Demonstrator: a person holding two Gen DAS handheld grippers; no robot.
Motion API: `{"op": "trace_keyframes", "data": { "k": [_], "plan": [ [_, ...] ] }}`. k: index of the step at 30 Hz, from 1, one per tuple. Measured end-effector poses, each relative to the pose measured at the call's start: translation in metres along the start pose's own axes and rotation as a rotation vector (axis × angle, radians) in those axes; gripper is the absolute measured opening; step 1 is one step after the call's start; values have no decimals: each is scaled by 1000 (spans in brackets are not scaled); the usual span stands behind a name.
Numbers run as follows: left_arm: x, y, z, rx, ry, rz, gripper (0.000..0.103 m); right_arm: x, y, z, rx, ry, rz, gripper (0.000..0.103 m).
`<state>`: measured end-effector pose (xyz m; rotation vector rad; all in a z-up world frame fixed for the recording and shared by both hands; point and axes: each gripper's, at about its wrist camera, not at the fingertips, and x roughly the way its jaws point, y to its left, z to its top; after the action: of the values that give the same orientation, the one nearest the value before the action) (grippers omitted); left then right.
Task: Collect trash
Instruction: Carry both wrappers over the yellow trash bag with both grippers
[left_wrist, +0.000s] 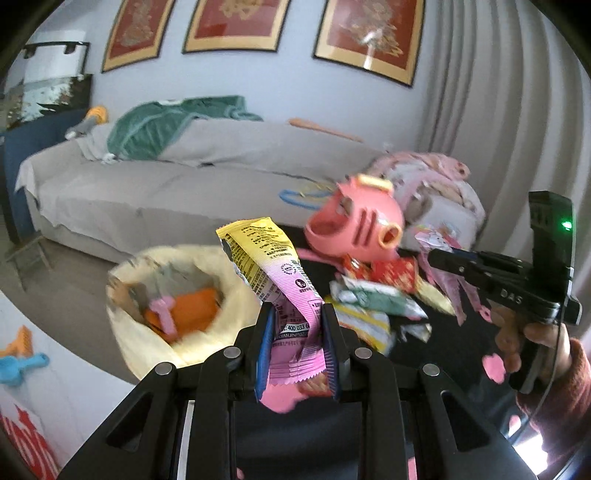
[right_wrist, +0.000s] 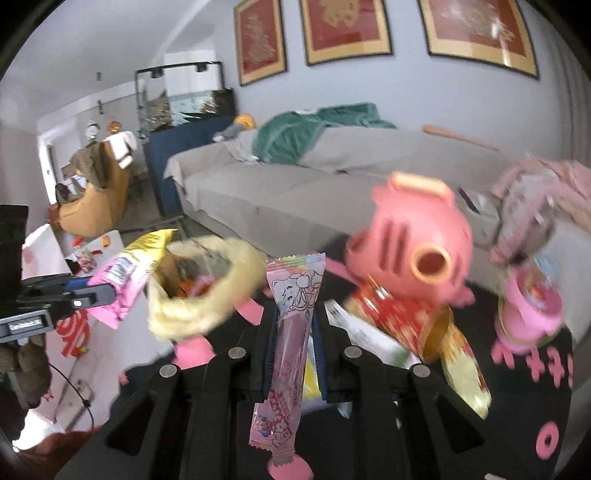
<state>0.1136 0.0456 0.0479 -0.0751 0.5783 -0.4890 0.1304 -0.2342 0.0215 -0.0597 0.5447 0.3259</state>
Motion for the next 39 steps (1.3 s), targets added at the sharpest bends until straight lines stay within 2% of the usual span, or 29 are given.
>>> {"op": "trace_keyframes", "data": {
  "k": [6, 10, 21, 25, 31, 36, 39],
  "plan": [
    [-2, 37, 24, -52, -52, 55, 25, 29, 39, 37, -77, -42, 74, 17],
    [9, 62, 28, -97, -40, 76, 25, 59, 60, 54, -111, -34, 114, 17],
    [71, 118, 11, -229, 91, 62, 25, 145, 76, 75, -130, 68, 166, 17],
    [102, 135, 3, -271, 170, 50, 25, 175, 68, 73, -112, 115, 173, 17],
    [150, 152, -10, -336, 323, 72, 26, 206, 63, 70, -86, 162, 168, 17],
    [172, 153, -17, -311, 381, 103, 26, 225, 61, 68, -80, 192, 163, 17],
    [174, 153, -19, -309, 382, 91, 27, 234, 57, 65, -70, 211, 163, 17]
  ]
}}
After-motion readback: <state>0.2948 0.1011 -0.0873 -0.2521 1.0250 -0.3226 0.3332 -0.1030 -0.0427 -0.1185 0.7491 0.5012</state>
